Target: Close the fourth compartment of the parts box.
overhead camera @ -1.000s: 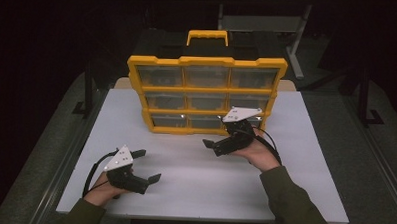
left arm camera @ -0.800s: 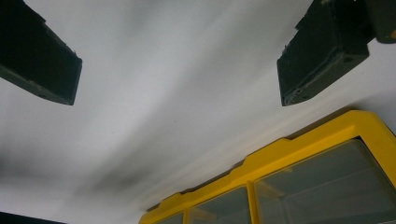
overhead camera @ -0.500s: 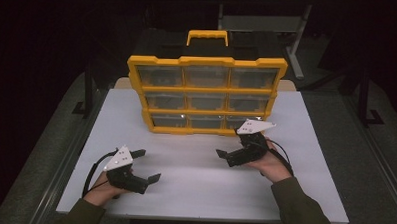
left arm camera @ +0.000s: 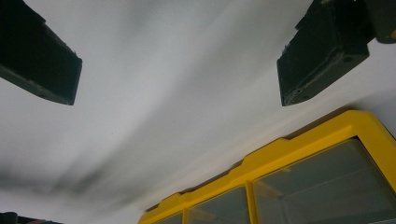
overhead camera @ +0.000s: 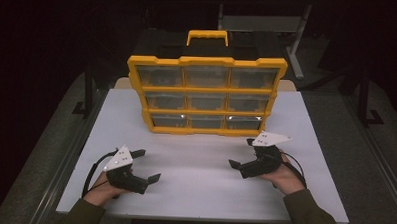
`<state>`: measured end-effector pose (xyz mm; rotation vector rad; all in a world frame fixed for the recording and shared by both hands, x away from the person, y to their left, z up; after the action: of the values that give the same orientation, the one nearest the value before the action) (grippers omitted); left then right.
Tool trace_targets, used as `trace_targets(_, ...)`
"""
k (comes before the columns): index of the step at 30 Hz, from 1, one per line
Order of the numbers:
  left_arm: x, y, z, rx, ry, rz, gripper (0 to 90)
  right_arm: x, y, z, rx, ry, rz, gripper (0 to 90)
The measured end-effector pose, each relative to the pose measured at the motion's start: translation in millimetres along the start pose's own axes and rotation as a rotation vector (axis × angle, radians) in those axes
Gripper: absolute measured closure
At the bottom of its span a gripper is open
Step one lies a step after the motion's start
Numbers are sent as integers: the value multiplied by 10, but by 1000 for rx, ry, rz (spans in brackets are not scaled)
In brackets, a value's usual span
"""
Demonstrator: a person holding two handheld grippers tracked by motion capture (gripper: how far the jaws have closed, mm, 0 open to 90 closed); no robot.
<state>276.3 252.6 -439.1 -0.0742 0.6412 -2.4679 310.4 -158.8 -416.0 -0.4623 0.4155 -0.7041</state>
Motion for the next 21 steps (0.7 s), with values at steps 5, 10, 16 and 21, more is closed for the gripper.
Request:
trace_targets(5, 0, 0, 0, -2, 4, 1, 0, 34, -79, -108, -2, 14, -10, 11)
trace_targets(10, 1, 0, 0, 0, 6, 0, 0, 58, -126, -216, 2, 18, -20, 11)
trace_targets(16, 3, 5, -2, 0, 6, 1, 0, 87, -162, -339, -11, 29, -35, 11)
trace_targets(21, 8, 10, -5, -2, 2, -2, 0, 95, -184, -370, -7, 32, -42, 11)
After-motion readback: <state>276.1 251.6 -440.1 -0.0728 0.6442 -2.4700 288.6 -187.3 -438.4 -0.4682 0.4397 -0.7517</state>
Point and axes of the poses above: each handheld gripper's, and its own axes: y roughly forward along the jaws, z roughly out of its top, x roughly to its right, the point moved 1 cm from there along y, roughly forward along the jaws, and after that the axes turned 8 degrees about y, right-handed, at the moved point
